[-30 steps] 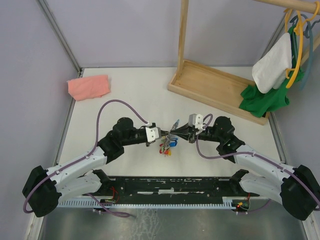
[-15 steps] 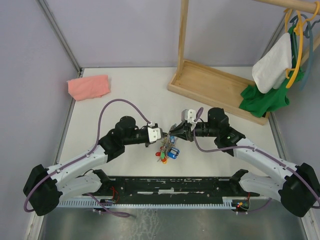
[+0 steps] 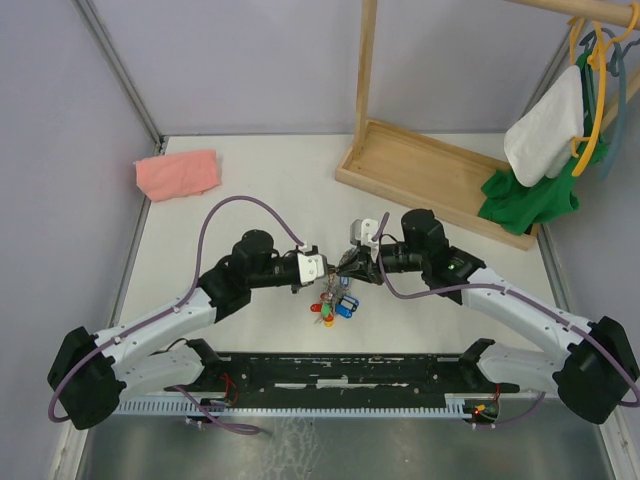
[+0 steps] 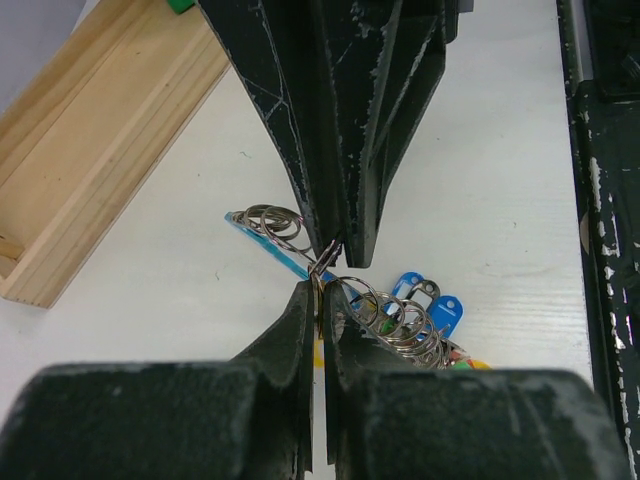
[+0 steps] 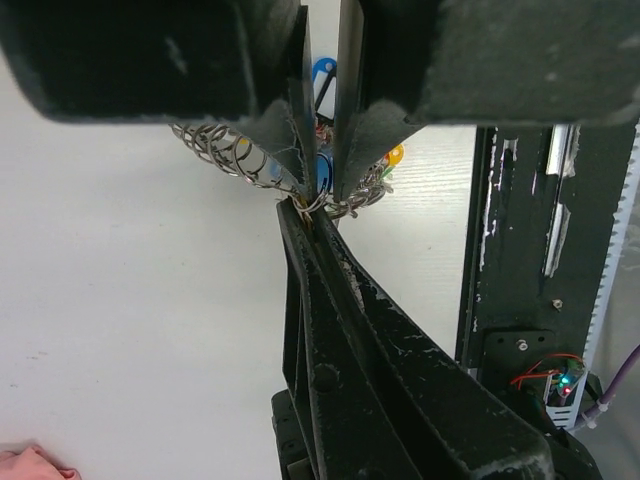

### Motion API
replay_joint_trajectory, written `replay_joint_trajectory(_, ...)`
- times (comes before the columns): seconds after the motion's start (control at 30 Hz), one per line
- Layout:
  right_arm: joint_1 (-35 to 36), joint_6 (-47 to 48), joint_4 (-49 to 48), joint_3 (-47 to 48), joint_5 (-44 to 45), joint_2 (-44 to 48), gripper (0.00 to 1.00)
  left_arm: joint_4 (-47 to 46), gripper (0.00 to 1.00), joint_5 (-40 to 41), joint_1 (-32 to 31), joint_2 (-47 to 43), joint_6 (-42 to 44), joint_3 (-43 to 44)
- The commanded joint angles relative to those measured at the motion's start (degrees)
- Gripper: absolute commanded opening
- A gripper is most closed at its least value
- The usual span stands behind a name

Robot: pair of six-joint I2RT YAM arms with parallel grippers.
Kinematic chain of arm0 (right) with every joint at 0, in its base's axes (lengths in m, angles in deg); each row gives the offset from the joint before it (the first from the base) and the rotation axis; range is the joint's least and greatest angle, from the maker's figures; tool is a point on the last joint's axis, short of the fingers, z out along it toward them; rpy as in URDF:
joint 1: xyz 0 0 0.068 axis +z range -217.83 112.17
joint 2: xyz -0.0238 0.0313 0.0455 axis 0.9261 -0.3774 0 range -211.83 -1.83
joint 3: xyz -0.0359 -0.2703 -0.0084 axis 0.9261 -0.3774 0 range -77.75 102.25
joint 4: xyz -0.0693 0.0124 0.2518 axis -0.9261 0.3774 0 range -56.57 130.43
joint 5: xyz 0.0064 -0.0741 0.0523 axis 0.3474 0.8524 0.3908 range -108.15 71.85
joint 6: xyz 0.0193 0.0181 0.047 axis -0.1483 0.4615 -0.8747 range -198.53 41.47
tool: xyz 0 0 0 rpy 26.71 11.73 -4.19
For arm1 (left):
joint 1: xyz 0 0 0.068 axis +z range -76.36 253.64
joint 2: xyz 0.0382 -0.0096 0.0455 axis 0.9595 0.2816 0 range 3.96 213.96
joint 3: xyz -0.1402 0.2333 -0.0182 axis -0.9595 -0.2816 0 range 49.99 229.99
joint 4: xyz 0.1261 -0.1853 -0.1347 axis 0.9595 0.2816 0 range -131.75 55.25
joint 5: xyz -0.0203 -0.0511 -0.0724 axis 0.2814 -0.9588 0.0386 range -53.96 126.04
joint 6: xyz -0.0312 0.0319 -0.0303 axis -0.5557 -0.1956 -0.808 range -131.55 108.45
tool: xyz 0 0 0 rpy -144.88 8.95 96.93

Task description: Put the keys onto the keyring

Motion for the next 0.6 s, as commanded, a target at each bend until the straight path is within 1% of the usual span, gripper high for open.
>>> replay_joint_trajectory(0.0, 0.8, 2.0, 1.7, 3.6, 1.6, -0.9, 0.15, -2.7, 0.03, -1.7, -0.5, -0.2, 1.8, 3.9)
replay_joint_trajectory(0.13, 1.0, 1.8, 0.3, 3.5, 4.0, -0.7, 0.01, -1.7, 0.03, -1.5, -0.5, -0.2, 2.1, 3.8)
replay_joint_trajectory(0.23, 1.1, 1.5, -2.3, 2.4, 5.7, 0.9, 0.01, -1.6, 0.04, -0.1, -0.5, -1.2, 1.5, 2.5)
replay_joint_trajectory(0.27, 0.9, 1.1, -3.8, 1.8, 5.8, 1.8, 0.01, -1.9, 0.07, 0.6, -0.5, -1.8, 1.2, 1.8)
replay_joint_trajectory(0.33, 1.0, 0.4, -6.1, 0.8, 5.6, 2.5, 0.01, -3.6, 0.17, 2.0, -0.5, -3.2, 0.3, -0.2)
replay_joint_trajectory(0.43, 1.0, 0.1, -6.8, 0.6, 3.7, 2.4, 0.01, -6.1, 0.28, 2.4, -0.4, -5.5, -0.6, -2.4)
replay_joint_trajectory(0.5, 1.0, 0.1, -7.2, 0.5, 2.9, 2.2, 0.01, -7.4, 0.34, 2.5, -0.5, -6.5, -1.0, -3.0)
replay_joint_trajectory(0.57, 1.0, 0.0, -7.6, 0.3, 2.5, 2.3, 0.01, -8.1, 0.37, 2.6, -0.4, -6.9, -1.0, -3.2)
